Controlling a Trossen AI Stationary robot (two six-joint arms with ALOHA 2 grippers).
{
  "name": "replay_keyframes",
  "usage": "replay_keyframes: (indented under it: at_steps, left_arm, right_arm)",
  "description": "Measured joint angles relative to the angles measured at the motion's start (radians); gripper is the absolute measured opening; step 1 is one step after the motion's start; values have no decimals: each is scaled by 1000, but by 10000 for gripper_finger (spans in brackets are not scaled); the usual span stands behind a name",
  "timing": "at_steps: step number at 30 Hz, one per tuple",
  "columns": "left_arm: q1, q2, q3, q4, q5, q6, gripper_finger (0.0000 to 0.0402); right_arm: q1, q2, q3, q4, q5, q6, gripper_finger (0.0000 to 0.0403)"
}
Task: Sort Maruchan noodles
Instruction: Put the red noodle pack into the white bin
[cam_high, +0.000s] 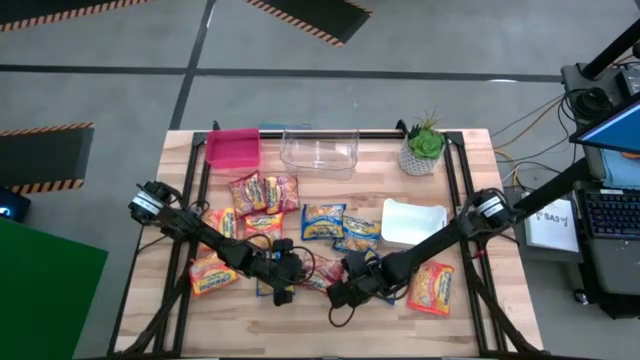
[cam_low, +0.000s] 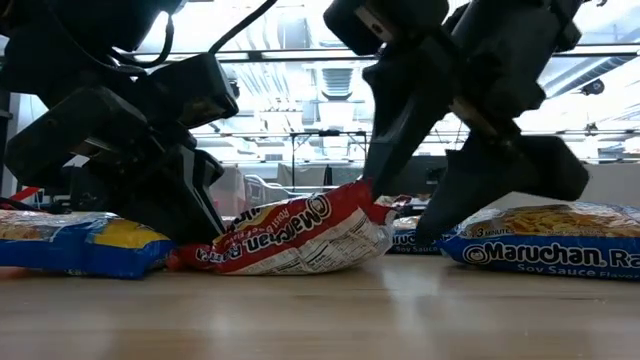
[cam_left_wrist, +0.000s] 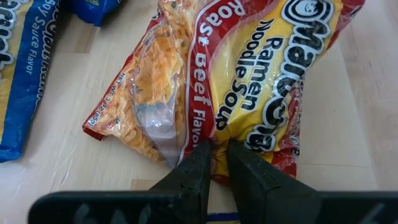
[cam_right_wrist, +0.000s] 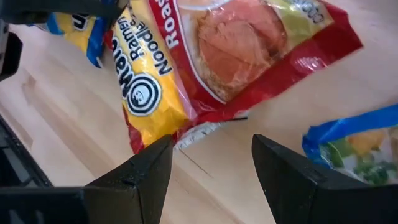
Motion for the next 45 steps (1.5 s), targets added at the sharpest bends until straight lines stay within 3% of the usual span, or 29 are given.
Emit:
replay_keyframes:
  at_steps: [8,17,37,45]
  left_arm:
    - [0,0,-1,5,0,0,39]
    - [0,1,-1,16,0,3,39]
    - [0,2,-1,29,0,18,39]
    - [-1,2,-2,35,5,19,39]
  right_arm:
    - [-23,5,0,39,82,-55,210]
    - [-61,5,0,106,103,-131,210]
    - [-145,14,0,144,102,-288,187]
    - [-145,99,0,239,48,-303,183]
